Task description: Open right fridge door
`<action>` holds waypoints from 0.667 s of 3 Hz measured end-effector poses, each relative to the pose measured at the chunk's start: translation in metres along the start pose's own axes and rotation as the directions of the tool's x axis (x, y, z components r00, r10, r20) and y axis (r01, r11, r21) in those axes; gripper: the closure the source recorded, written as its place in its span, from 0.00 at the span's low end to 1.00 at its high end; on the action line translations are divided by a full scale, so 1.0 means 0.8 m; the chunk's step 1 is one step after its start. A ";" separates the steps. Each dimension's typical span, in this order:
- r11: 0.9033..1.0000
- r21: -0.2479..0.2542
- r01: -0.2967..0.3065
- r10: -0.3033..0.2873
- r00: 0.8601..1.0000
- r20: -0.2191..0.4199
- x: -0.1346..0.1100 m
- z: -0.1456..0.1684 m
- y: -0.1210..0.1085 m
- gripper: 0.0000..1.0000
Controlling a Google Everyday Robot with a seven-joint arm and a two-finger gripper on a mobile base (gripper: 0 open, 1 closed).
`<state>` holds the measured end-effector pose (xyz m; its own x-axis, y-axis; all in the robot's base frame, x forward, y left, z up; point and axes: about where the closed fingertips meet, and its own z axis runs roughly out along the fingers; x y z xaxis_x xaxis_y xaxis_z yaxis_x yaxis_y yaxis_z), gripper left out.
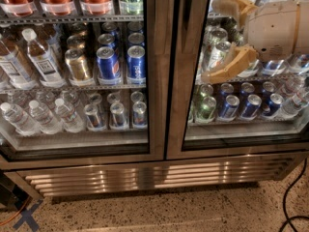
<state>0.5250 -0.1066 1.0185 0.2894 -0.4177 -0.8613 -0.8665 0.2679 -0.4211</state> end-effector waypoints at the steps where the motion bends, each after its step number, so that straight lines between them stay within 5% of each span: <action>1: 1.000 0.002 0.000 -0.001 1.000 0.021 -0.003 0.003 -0.003 0.01; 2: 1.000 -0.002 -0.007 0.007 0.999 0.036 -0.004 0.006 -0.002 0.08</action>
Offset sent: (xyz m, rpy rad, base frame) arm 0.0261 0.0123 -0.0036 0.1063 0.0190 0.0398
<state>0.5274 -0.1015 1.0206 0.2981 -0.3844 -0.8737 -0.8691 0.2692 -0.4150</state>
